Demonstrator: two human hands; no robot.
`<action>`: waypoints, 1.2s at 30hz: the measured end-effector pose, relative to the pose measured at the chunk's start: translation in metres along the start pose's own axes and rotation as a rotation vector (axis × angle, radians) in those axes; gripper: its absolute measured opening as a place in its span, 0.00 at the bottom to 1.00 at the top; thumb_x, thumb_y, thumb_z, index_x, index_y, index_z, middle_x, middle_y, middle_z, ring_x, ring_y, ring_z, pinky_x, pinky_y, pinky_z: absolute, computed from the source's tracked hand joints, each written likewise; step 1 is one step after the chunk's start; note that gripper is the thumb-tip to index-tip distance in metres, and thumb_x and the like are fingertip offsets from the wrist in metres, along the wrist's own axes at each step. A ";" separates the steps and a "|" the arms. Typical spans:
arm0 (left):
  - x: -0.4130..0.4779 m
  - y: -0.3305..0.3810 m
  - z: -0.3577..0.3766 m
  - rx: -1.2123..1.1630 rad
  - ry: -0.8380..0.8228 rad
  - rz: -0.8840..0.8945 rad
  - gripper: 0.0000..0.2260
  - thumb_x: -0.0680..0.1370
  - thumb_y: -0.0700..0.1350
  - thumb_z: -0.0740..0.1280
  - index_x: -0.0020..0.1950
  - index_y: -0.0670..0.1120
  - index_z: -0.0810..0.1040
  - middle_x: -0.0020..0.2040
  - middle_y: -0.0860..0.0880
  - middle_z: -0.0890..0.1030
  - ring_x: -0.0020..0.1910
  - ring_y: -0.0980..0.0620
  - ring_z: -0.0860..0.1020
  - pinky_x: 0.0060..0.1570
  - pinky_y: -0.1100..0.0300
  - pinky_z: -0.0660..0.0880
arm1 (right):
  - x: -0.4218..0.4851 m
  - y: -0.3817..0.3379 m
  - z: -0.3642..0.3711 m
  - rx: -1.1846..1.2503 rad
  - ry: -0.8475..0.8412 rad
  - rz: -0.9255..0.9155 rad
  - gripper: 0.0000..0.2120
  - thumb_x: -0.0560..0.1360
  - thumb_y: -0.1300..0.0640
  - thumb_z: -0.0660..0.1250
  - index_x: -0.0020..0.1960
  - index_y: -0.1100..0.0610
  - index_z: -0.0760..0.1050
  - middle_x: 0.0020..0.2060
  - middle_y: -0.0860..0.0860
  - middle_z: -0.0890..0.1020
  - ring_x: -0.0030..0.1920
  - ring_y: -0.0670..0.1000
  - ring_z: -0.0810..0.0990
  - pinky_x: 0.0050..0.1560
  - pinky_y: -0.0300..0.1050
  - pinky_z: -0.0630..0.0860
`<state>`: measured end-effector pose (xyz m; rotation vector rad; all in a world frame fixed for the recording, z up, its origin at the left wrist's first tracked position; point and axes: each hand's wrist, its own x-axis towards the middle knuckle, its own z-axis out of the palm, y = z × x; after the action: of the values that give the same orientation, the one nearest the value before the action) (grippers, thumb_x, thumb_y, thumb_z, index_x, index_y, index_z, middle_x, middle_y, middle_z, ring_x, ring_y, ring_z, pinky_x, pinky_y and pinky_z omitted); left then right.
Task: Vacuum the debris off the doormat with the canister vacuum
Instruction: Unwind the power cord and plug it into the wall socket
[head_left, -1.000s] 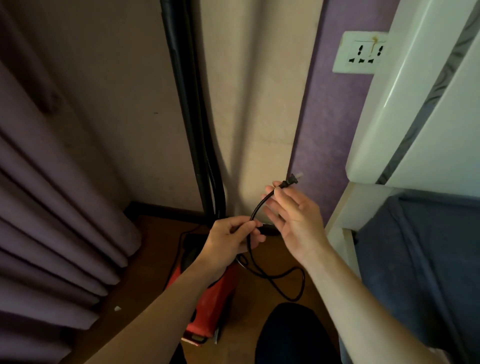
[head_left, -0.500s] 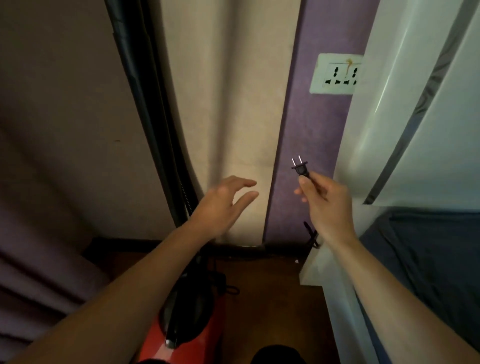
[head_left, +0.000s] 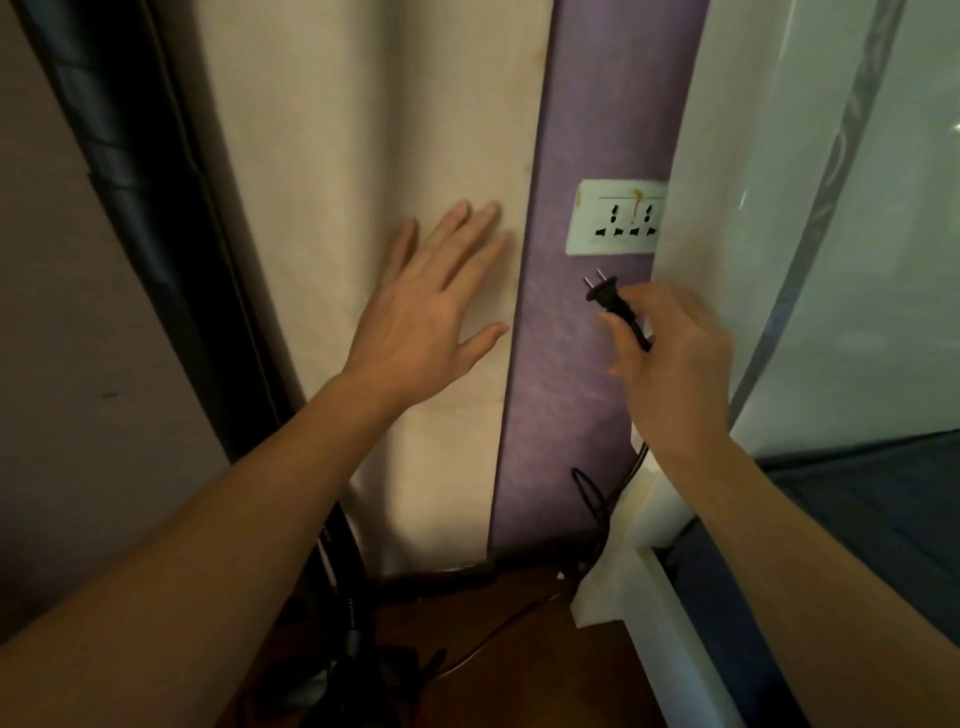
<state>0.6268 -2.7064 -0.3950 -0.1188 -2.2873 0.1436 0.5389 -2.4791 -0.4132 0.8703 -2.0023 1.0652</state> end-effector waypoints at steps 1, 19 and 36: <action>0.002 -0.001 0.001 0.015 0.001 -0.015 0.35 0.80 0.57 0.67 0.81 0.42 0.61 0.82 0.45 0.58 0.82 0.45 0.54 0.78 0.39 0.52 | 0.004 -0.001 0.002 -0.027 0.009 0.000 0.12 0.81 0.52 0.66 0.58 0.59 0.80 0.48 0.57 0.81 0.38 0.59 0.81 0.36 0.59 0.82; 0.030 0.003 0.001 0.155 0.036 -0.045 0.47 0.74 0.69 0.66 0.83 0.44 0.55 0.83 0.45 0.52 0.82 0.46 0.50 0.78 0.36 0.49 | 0.043 -0.015 0.023 -0.352 0.111 0.190 0.07 0.79 0.64 0.70 0.55 0.61 0.85 0.46 0.60 0.84 0.45 0.61 0.81 0.42 0.44 0.67; 0.029 -0.011 0.001 0.254 -0.041 -0.044 0.51 0.71 0.70 0.68 0.84 0.46 0.51 0.84 0.48 0.49 0.82 0.50 0.46 0.79 0.43 0.44 | 0.063 -0.028 0.032 -0.432 0.076 0.386 0.08 0.82 0.63 0.65 0.57 0.61 0.82 0.53 0.57 0.81 0.50 0.58 0.80 0.44 0.42 0.62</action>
<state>0.6064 -2.7139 -0.3727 0.0671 -2.2891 0.4144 0.5198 -2.5332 -0.3643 0.2187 -2.2677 0.7955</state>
